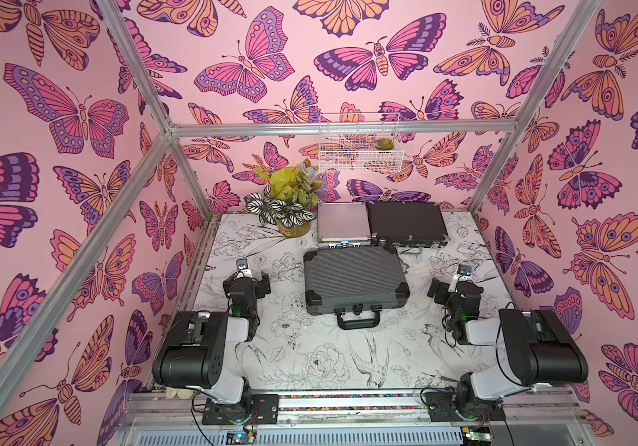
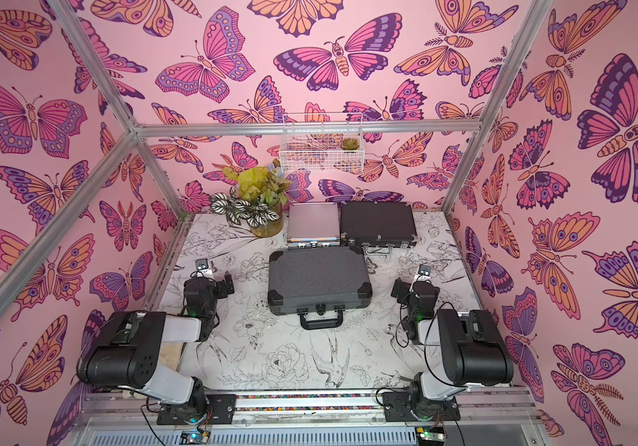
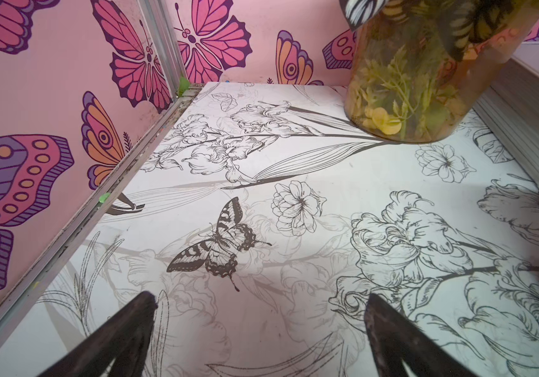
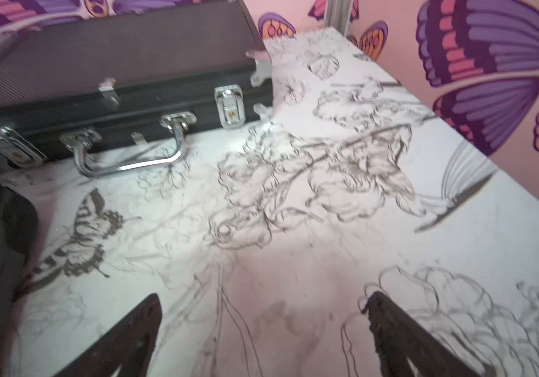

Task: Close the poker set cases
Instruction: Reset both arms

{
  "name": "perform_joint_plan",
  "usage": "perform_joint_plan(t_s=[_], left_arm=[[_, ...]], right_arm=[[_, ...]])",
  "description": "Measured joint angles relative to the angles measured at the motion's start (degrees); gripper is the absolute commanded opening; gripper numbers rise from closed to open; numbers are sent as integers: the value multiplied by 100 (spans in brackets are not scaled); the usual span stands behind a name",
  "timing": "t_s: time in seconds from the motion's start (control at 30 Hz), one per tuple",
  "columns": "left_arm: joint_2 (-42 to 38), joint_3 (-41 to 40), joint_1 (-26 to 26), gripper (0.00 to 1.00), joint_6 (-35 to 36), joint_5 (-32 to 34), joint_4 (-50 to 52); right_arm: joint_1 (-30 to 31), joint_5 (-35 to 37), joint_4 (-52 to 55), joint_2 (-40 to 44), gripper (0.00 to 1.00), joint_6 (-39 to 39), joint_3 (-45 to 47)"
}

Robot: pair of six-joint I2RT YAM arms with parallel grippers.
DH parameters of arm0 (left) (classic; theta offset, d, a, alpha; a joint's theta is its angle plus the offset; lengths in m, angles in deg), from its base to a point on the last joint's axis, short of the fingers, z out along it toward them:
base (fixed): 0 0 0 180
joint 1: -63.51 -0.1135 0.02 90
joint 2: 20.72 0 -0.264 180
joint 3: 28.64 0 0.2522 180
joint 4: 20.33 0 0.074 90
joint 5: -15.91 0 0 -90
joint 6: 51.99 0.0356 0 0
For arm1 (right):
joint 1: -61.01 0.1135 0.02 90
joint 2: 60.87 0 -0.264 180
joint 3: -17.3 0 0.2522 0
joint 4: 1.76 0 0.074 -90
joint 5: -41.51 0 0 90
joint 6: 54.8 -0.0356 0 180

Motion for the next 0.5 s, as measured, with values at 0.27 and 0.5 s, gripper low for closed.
perform_joint_plan(t_s=[0.27,0.5], left_arm=[[0,0,0,100,0,0,-17],[0,0,0,100,0,0,-20]], right_arm=[[94,-28,37,55,99,109,-289],[107,7,127,55,99,116,-289]])
